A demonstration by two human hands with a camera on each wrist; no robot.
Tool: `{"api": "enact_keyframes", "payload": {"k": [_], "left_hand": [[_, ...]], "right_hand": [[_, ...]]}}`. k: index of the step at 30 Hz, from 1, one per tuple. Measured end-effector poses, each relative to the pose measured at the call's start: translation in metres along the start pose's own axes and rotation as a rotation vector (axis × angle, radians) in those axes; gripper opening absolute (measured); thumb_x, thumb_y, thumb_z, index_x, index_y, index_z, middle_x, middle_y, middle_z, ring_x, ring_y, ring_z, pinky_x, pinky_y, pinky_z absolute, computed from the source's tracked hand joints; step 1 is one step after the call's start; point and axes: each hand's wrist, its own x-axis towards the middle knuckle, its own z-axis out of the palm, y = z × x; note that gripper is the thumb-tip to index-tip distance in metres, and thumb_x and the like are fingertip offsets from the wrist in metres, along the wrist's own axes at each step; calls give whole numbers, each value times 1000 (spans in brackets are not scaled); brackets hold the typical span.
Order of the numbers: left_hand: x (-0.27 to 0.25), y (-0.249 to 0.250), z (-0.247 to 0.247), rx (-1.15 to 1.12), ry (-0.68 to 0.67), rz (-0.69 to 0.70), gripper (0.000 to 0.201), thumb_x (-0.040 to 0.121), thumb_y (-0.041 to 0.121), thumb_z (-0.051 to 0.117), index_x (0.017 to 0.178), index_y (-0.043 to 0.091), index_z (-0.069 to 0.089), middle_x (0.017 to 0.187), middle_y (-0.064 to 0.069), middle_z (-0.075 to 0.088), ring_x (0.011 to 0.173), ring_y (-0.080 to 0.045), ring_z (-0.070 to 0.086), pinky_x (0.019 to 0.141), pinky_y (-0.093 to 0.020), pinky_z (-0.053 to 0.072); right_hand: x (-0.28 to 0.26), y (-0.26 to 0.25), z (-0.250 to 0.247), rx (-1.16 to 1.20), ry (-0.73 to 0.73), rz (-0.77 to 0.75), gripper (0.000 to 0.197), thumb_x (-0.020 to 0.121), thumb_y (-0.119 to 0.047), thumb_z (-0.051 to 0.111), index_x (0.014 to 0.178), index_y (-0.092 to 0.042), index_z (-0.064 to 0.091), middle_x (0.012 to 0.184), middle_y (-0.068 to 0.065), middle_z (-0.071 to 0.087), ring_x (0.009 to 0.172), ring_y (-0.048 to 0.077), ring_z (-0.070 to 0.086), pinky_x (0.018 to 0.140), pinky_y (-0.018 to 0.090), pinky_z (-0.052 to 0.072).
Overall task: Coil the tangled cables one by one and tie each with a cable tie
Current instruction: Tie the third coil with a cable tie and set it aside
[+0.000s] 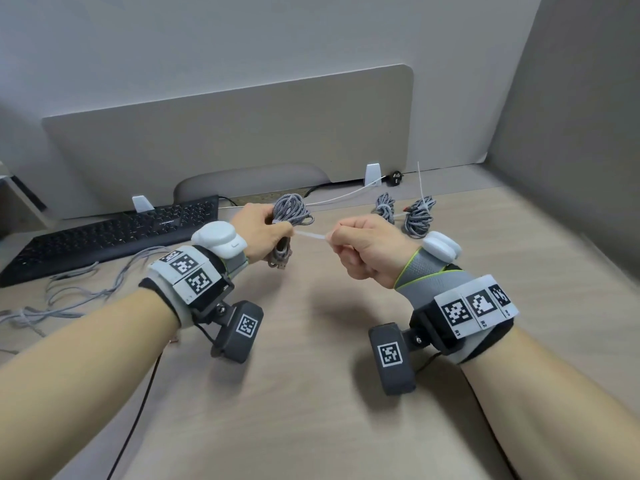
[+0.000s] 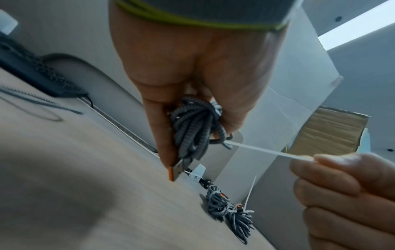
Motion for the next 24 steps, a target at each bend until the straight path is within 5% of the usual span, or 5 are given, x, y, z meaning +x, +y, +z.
{"api": "enact_keyframes", "payload": {"k": [4, 9, 15, 20, 24], "left_hand": [[14, 11, 11, -92, -37, -89, 5, 83, 8, 66, 81, 5, 63, 75, -14, 67, 70, -35, 72, 61, -51, 60], [44, 14, 30, -31, -47, -155, 14, 82, 10, 73, 73, 13, 63, 63, -6, 59, 34, -7, 53, 36, -18, 45], [95, 11, 64, -5, -66, -234, 52, 53, 47, 82, 82, 8, 66, 81, -14, 71, 70, -30, 69, 71, -44, 61], [111, 22, 93, -162, -145, -253, 22, 92, 25, 67, 96, 8, 54, 74, -6, 57, 56, -18, 59, 39, -18, 49], [113, 8, 91, -250, -182, -245, 32, 83, 34, 73, 92, 5, 62, 83, -12, 69, 60, -19, 69, 66, -30, 60]], "right_hand": [[6, 2, -15, 85, 92, -18, 32, 93, -4, 50, 61, -8, 47, 40, 2, 34, 31, 10, 19, 43, 13, 16], [12, 10, -36, -81, 152, 28, 33, 97, -27, 56, 71, -8, 57, 43, 1, 39, 38, 12, 23, 42, 15, 17], [12, 8, -44, -154, 146, 94, 38, 97, -34, 56, 67, -10, 52, 45, 3, 37, 34, 12, 21, 42, 15, 15], [14, 11, -50, -138, 164, 72, 37, 98, -28, 55, 65, -11, 52, 48, 7, 37, 33, 12, 21, 41, 13, 14], [14, 12, -46, -132, 164, 77, 37, 98, -28, 55, 65, -11, 53, 47, 6, 38, 33, 11, 21, 41, 13, 14]]}}
